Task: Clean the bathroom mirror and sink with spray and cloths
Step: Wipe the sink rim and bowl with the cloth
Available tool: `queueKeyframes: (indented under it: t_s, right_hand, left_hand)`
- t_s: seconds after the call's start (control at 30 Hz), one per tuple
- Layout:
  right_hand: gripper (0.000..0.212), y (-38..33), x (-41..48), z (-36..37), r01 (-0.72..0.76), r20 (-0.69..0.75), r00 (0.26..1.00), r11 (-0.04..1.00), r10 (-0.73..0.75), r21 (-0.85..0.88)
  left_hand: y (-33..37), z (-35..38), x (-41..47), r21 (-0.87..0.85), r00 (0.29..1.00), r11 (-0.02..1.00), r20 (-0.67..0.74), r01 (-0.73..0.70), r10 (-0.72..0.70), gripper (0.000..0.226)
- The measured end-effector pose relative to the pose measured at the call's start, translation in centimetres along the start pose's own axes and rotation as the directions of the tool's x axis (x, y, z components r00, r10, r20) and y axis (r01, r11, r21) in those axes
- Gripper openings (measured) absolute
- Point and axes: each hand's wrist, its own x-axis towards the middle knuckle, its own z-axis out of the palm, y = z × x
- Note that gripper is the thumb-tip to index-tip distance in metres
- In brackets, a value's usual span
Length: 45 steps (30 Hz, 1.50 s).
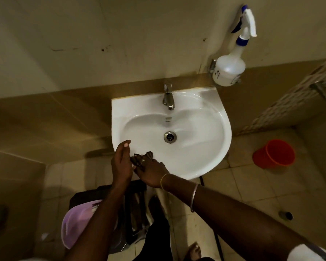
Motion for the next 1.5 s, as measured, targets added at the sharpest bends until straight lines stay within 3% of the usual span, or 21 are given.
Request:
queueKeyframes:
  t_s: [0.17,0.3,0.5,0.63,0.8,1.0,1.13,1.33,1.5]
  right_hand:
    - [0.049,3.5,-4.3,0.2,0.132,-0.177,0.969,0.967,-0.172,-0.215]
    - [0.05,7.1,-7.0,-1.2,0.169,-0.214,0.94,0.907,-0.265,-0.385]
    - [0.047,10.6,-9.4,-4.1,0.137,-0.261,0.924,0.88,-0.279,-0.455]
    - [0.058,13.4,-9.8,-6.1,0.063,-0.274,0.933,0.855,-0.234,-0.515]
    - [0.054,17.6,-10.1,-9.5,-0.02,-0.281,0.944,0.819,-0.174,-0.573]
    - [0.074,21.6,-7.8,-13.9,-0.171,-0.328,0.944,0.838,-0.011,-0.518]
    - [0.08,23.3,-5.4,-16.5,-0.195,-0.345,0.938,0.857,0.022,-0.477]
    - [0.071,24.4,-1.9,-18.8,-0.16,-0.381,0.924,0.863,-0.04,-0.479]
    - [0.052,24.3,1.0,-18.8,-0.249,-0.579,0.816,0.909,0.011,-0.334]
  left_hand:
    - [0.2,0.7,-2.7,0.009,0.999,1.0,0.04,-0.01,0.009,0.025]
    - [0.5,1.7,-4.7,0.027,0.997,1.0,0.071,0.003,-0.005,0.026]
    - [1.3,4.0,-7.2,0.113,0.989,0.993,0.146,0.022,-0.038,0.028]
    - [1.7,5.6,-8.1,0.166,0.975,0.986,0.218,0.001,-0.037,0.025]
    - [1.7,7.0,-8.2,0.192,0.961,0.981,0.274,-0.016,-0.038,0.026]
    - [2.0,7.7,-7.1,0.228,0.945,0.973,0.323,-0.029,-0.048,0.029]
    - [2.2,8.1,-5.8,0.252,0.933,0.967,0.355,-0.031,-0.062,0.033]
    - [2.1,8.1,-3.7,0.261,0.922,0.965,0.379,-0.029,-0.075,0.036]
    - [1.8,8.1,-1.8,0.273,0.922,0.962,0.375,-0.01,-0.097,0.035]
